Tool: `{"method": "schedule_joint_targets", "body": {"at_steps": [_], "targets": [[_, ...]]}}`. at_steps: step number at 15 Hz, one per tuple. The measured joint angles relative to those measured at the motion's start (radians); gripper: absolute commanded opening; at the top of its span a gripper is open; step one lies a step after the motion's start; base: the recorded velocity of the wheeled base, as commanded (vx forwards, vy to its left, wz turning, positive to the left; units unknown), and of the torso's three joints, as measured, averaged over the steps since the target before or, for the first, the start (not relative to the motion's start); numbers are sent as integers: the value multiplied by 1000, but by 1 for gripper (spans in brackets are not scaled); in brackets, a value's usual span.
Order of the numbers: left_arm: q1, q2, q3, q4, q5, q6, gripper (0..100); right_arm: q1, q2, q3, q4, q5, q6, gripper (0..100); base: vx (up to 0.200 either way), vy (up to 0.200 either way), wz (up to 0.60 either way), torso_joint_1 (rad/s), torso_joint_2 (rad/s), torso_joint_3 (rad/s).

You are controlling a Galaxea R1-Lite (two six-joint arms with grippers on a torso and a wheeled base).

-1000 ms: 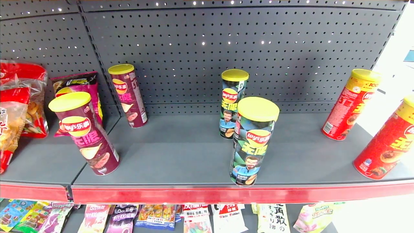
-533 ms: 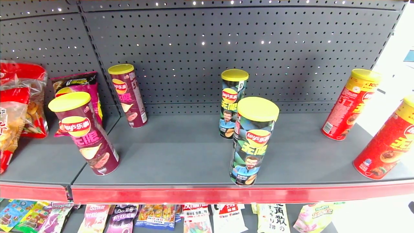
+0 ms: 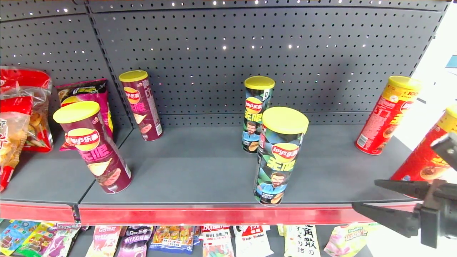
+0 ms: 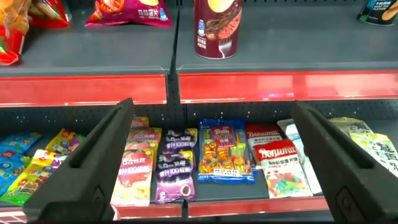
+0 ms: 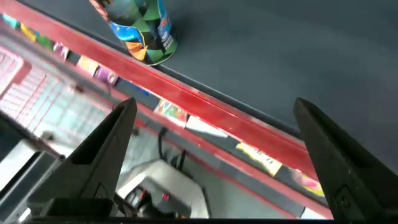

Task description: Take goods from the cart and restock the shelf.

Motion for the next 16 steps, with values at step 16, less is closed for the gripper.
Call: {"method": "schedule_joint_targets", "body": {"at_steps": [16], "targets": [[0,0,0,0,0,0,100,218,449,-251,0,-437,1,100,0,0,0,0,0,0]]}}
